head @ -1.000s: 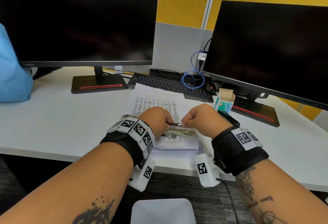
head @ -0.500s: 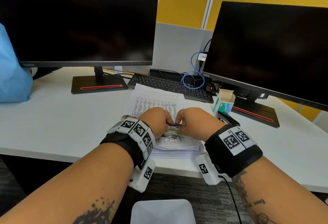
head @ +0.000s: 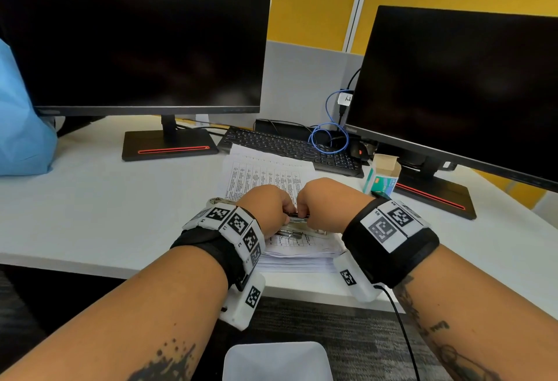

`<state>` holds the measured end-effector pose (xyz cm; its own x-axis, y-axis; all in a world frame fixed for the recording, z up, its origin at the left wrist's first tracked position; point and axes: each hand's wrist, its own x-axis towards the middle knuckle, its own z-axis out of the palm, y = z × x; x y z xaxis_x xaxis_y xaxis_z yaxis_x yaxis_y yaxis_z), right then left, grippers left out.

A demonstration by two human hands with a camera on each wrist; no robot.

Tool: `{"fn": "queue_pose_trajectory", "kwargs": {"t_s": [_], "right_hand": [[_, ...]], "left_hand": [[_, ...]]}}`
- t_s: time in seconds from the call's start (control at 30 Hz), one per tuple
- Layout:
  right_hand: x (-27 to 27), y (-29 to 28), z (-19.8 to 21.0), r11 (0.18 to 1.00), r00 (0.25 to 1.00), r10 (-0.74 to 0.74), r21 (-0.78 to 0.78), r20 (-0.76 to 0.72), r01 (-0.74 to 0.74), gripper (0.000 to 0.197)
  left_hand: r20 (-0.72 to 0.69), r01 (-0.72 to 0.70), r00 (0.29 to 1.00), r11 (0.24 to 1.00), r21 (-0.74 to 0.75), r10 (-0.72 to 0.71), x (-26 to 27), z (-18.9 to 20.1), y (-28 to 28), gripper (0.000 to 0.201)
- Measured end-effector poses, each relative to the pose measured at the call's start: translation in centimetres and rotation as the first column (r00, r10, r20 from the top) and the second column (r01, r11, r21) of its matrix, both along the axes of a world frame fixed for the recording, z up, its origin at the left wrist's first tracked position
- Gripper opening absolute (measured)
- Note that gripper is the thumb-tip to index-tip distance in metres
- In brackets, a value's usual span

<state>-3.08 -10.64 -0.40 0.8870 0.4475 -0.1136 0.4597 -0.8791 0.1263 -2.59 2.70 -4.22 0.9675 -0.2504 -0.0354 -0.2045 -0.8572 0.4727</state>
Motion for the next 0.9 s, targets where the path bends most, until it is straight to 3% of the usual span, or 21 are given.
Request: {"fn": "queue_pose_trajectory", "kwargs": {"t_s": [0.23, 0.47, 0.57, 0.9], "right_hand": [[0.1, 0.1, 0.4, 0.999, 1.0, 0.028, 0.03, -0.009, -0.028, 0.01], [0.7, -0.6, 1.3, 0.991, 0.989, 0.033, 0.136, -0.142, -0.014, 0.012], [1.1, -0.9, 1.5, 0.973, 0.993, 0.005, 0.23, -0.114, 0.021, 0.016], [1.8, -1.2, 1.0, 0.972, 0.992, -0.031, 0.227, -0.126, 0.059, 0.019]], "left_hand": [[0.013, -0.002, 1.0, 1.0, -0.01, 0.002, 0.1, -0.2, 0.0, 0.026], [0.029, -0.004, 1.0, 1.0, -0.021, 0.005, 0.1, -0.3, 0.2, 0.026], [0.027, 0.0, 1.0, 0.999, -0.038, 0.001, 0.2, -0.3, 0.2, 0.028], [-0.004, 0.007, 1.0, 0.998, -0.059, -0.007, 0.3, -0.2, 0.3, 0.031]]}}
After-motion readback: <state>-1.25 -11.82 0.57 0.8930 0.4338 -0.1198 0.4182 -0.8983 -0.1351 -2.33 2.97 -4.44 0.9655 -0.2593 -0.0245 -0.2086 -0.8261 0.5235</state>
